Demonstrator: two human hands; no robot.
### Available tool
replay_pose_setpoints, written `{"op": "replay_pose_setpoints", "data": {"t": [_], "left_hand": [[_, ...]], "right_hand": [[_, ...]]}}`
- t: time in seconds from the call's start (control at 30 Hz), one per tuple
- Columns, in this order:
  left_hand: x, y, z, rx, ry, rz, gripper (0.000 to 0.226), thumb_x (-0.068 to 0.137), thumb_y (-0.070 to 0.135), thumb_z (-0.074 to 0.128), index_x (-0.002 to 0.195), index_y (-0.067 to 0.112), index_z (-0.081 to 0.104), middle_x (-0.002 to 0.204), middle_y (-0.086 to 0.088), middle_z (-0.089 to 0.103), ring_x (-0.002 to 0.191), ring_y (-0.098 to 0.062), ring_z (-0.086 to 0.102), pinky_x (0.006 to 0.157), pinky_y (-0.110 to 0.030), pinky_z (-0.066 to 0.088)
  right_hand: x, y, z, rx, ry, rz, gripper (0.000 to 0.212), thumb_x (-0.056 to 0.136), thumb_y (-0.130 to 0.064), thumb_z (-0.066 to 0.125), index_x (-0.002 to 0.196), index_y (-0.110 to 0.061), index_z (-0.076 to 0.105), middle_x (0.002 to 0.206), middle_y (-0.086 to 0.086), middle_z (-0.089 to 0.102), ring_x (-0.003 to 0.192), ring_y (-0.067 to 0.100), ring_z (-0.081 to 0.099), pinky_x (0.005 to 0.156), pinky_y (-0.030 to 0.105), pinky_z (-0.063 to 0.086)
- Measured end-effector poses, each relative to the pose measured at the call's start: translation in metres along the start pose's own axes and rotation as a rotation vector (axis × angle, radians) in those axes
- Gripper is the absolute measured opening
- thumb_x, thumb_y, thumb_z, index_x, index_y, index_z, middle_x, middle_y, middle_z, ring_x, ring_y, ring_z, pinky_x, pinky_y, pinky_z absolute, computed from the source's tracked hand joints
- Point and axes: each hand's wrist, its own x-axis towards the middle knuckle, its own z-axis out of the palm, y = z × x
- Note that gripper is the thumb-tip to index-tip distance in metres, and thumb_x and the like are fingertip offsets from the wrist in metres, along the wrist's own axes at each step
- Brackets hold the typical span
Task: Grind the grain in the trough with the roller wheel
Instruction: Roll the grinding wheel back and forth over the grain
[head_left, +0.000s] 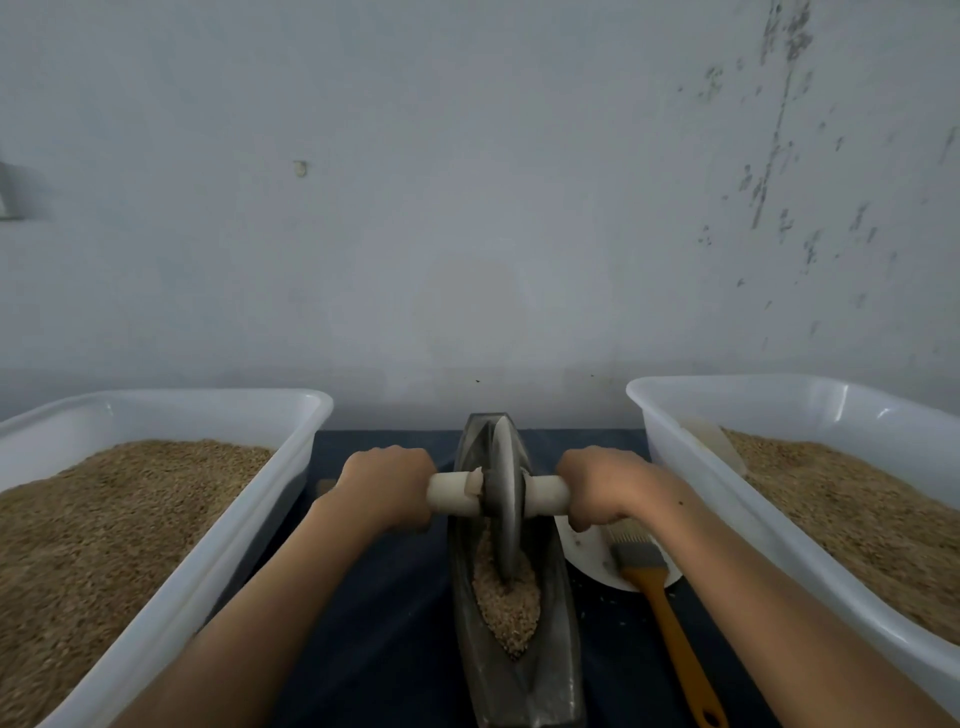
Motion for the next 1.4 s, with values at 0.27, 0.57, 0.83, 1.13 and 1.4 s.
{"op": "replay_pose_setpoints", "data": {"t": [0.27,0.57,0.83,1.13,1.4], "left_hand": [[0.001,0.003,0.009,0.008,0.234,-0.024,0.026,0.086,0.031,0.058,0.111,0.024,0.056,0.105,0.001,0.062,0.095,-0.019,0.059,0.071,-0.029,0.037],[-0.004,-0.002,-0.006,-0.069,-0.184,0.04,0.045,0.074,0.033,0.073,0.116,0.022,0.058,0.095,0.002,0.062,0.083,-0.016,0.057,0.071,-0.029,0.042],[0.0,0.006,0.007,0.015,0.215,-0.051,0.026,0.086,0.029,0.058,0.111,0.024,0.055,0.104,0.001,0.062,0.094,-0.019,0.059,0.07,-0.029,0.037],[-0.002,0.001,-0.002,-0.019,-0.036,0.007,0.039,0.08,0.032,0.067,0.116,0.02,0.056,0.105,0.0,0.063,0.094,-0.018,0.06,0.073,-0.03,0.042],[-0.003,0.002,-0.003,-0.032,-0.086,-0.01,0.04,0.078,0.033,0.069,0.114,0.02,0.058,0.101,0.0,0.065,0.086,-0.017,0.059,0.071,-0.03,0.042]], "right_hand": [[0.004,-0.002,0.007,-0.067,0.24,-0.001,0.025,0.086,-0.014,0.059,0.111,-0.017,0.058,0.095,0.004,0.061,0.082,0.022,0.057,0.07,0.034,0.047],[-0.005,0.004,-0.004,0.121,-0.174,-0.026,0.027,0.08,-0.012,0.068,0.106,-0.008,0.061,0.082,0.006,0.062,0.06,0.014,0.056,0.048,0.019,0.042],[0.003,-0.001,0.005,-0.039,0.205,-0.003,0.026,0.086,-0.016,0.059,0.112,-0.016,0.059,0.098,0.004,0.064,0.084,0.022,0.059,0.069,0.032,0.044],[-0.004,0.002,-0.002,-0.031,-0.003,-0.033,0.033,0.083,-0.015,0.065,0.115,-0.013,0.059,0.099,0.006,0.065,0.079,0.019,0.06,0.058,0.026,0.041],[-0.002,0.002,-0.002,0.02,-0.049,-0.026,0.033,0.082,-0.017,0.067,0.114,-0.012,0.061,0.093,0.004,0.064,0.072,0.016,0.058,0.054,0.023,0.039]]}}
